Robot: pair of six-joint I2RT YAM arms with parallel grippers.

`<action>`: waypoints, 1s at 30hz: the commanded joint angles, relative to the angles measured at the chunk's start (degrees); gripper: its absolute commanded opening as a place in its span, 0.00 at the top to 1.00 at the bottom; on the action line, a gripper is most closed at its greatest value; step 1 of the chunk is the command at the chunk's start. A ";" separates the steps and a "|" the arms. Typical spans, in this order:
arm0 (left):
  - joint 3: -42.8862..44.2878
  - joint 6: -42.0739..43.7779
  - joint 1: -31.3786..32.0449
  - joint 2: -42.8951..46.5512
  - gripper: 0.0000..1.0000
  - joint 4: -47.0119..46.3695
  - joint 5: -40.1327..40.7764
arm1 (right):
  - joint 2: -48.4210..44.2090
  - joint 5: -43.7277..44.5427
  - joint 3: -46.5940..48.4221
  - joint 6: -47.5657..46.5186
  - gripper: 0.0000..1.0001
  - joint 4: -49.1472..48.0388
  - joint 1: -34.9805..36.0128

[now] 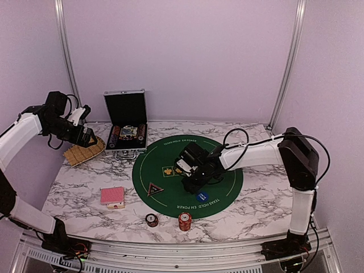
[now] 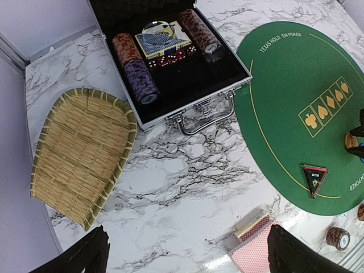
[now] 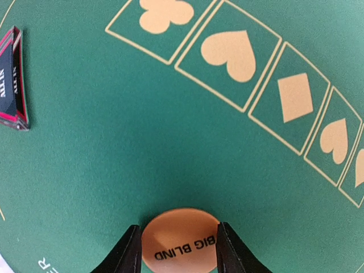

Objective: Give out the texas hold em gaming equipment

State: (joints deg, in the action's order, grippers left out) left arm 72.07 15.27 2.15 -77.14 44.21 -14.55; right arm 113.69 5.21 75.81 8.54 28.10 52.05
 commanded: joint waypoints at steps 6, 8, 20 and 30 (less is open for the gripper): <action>1.21 0.98 0.04 0.17 0.01 1.59 0.12 | 4.38 4.74 3.93 -1.05 0.55 -0.20 -1.06; 1.22 1.16 0.04 0.21 0.01 1.63 0.29 | 3.58 3.95 2.85 -0.46 0.42 -0.54 -1.08; 1.54 1.18 0.07 0.23 0.01 1.85 -0.17 | -2.74 1.36 -4.38 1.46 0.29 -2.18 -0.46; 1.71 1.28 0.05 0.17 0.01 1.94 -0.06 | -2.97 1.32 -6.52 2.42 0.48 -2.48 0.73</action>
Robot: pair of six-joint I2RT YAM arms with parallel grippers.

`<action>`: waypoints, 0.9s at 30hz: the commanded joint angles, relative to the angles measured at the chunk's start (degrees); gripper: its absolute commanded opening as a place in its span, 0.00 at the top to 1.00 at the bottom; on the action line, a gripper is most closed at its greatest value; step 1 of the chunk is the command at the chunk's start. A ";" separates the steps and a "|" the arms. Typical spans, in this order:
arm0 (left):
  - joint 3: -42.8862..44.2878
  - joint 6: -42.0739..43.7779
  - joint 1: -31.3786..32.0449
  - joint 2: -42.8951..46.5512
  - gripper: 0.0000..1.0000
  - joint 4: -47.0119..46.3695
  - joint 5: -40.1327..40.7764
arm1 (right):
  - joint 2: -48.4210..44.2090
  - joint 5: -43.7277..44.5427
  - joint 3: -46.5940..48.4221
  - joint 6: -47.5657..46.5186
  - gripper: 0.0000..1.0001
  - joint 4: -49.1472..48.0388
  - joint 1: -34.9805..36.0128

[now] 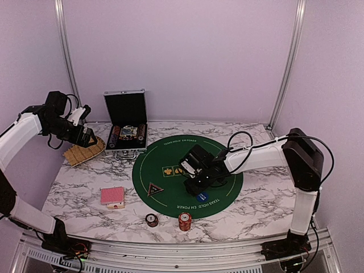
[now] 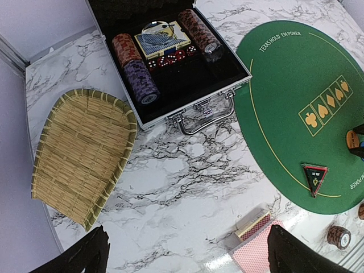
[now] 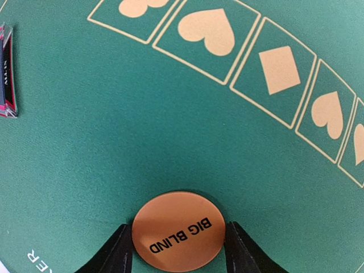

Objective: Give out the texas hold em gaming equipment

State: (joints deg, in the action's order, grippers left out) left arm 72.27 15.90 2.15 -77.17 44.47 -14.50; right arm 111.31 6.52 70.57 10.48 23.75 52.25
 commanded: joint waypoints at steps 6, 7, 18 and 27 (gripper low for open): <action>1.74 0.54 0.04 0.16 0.01 1.73 -0.25 | 0.14 1.63 -0.58 0.29 0.56 1.74 0.02; 1.67 0.55 0.04 0.09 0.01 1.76 -0.25 | 0.56 1.90 -0.20 0.20 0.57 1.74 -0.22; 1.87 0.73 0.04 -0.03 0.01 1.76 -0.23 | 6.69 5.61 8.78 -2.92 0.61 0.60 -4.35; 1.95 0.91 0.04 -0.76 0.01 1.81 -0.43 | 16.08 4.95 21.56 -4.42 0.60 -0.78 -10.98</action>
State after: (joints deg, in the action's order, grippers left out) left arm 72.53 15.94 2.15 -77.23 44.66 -14.50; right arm 122.76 9.65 86.37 7.38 23.62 44.45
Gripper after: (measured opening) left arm 0.990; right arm 0.472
